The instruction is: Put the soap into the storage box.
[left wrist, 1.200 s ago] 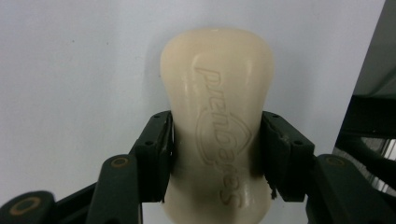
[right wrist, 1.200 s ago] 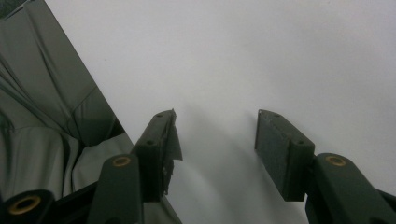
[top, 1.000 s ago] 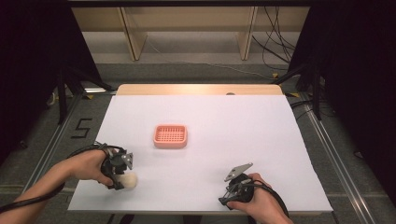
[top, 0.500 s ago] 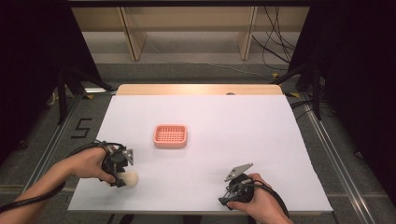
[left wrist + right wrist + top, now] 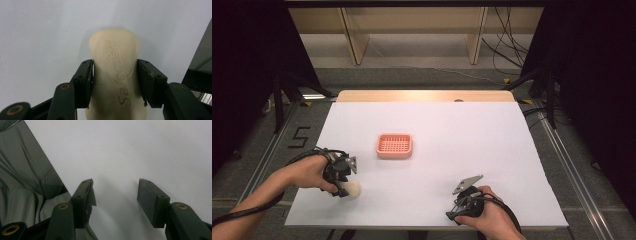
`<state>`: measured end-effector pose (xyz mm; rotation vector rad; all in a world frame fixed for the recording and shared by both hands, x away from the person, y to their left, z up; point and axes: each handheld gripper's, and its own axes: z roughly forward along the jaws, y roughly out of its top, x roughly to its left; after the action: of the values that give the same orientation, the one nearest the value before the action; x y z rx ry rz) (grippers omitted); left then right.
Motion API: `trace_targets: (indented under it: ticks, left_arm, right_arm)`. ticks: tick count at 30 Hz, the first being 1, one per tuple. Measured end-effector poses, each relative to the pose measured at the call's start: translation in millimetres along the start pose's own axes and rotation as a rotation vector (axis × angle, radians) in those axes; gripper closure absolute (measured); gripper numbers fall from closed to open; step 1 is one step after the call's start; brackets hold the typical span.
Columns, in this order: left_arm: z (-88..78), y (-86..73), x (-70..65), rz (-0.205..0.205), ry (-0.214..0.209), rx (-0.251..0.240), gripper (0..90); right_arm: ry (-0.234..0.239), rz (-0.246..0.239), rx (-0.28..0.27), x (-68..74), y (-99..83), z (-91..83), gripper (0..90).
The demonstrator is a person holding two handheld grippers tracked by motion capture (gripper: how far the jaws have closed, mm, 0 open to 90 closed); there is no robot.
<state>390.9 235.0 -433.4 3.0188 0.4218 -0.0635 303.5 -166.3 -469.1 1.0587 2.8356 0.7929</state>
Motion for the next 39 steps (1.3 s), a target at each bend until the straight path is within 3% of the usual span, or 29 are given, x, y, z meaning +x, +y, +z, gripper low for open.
trace_targets:
  ticks: [1, 2, 9, 10, 12, 15, 16, 18, 22, 25, 28, 30, 33, 35, 39]
  left_arm:
    - [-0.1, 0.6, -0.2, -0.006, -0.001, -0.002, 48.3]
    - [-0.4, 1.1, -0.3, -0.006, 0.0, -0.002, 48.3]
    - [0.5, 2.5, -0.3, 0.015, 0.006, 0.012, 48.5]
    - [1.0, 1.8, -1.5, -0.006, -0.007, 0.015, 48.5]
    - [1.2, 2.1, 0.3, 0.024, 0.006, 0.025, 48.6]
    - [2.3, 1.3, -1.1, 0.011, -0.008, 0.039, 48.6]
    - [2.4, 1.4, -0.6, 0.033, -0.003, 0.05, 48.5]
    - [2.7, 1.3, -1.1, 0.029, -0.006, 0.055, 48.5]
    - [5.9, 0.6, -2.7, 0.027, -0.022, 0.1, 48.4]
    - [18.9, -1.3, -3.3, 0.041, -0.02, 0.161, 48.7]
    - [23.8, -3.0, -2.3, 0.033, -0.038, 0.156, 49.0]
    - [24.2, -3.8, -1.5, 0.03, -0.046, 0.15, 49.1]
    - [24.8, -3.9, -2.0, 0.034, -0.043, 0.152, 49.0]
    - [25.0, -3.4, -2.0, 0.039, -0.042, 0.157, 49.0]
    - [25.2, -3.9, -1.6, 0.034, -0.043, 0.153, 48.7]
  right_arm:
    - [0.0, -0.008, -0.003, -0.7, 0.0, 0.2, 46.7]
    - [0.0, 0.032, 0.008, 2.1, -0.4, -0.7, 46.7]
    - [-0.002, 0.028, 0.006, 1.4, -0.5, -0.7, 46.6]
    - [-0.002, 0.027, 0.003, 1.1, -0.6, -0.5, 46.5]
    - [0.0, 0.03, 0.006, 1.5, -0.5, -0.6, 46.4]
    - [-0.003, 0.026, 0.005, 1.2, -0.4, -0.6, 46.3]
    - [-0.01, 0.005, 0.0, -0.5, -0.2, -0.6, 46.1]
    - [-0.011, 0.009, 0.001, -0.2, -0.2, -0.6, 46.0]
    - [-0.01, 0.006, 0.0, -0.3, -0.2, -0.4, 45.5]
    - [-0.007, 0.011, 0.003, 0.5, -0.4, -0.3, 45.0]
    - [-0.001, 0.019, 0.003, 0.9, -0.4, 0.0, 45.0]
    - [0.005, -0.015, -0.006, -1.5, 0.0, 0.8, 45.0]
    - [0.0, 0.011, 0.003, 0.1, -0.1, -0.3, 44.8]
    - [0.009, -0.017, -0.009, -1.3, 0.0, 1.0, 44.6]
    - [0.01, -0.022, -0.011, -1.7, 0.1, 1.2, 44.5]
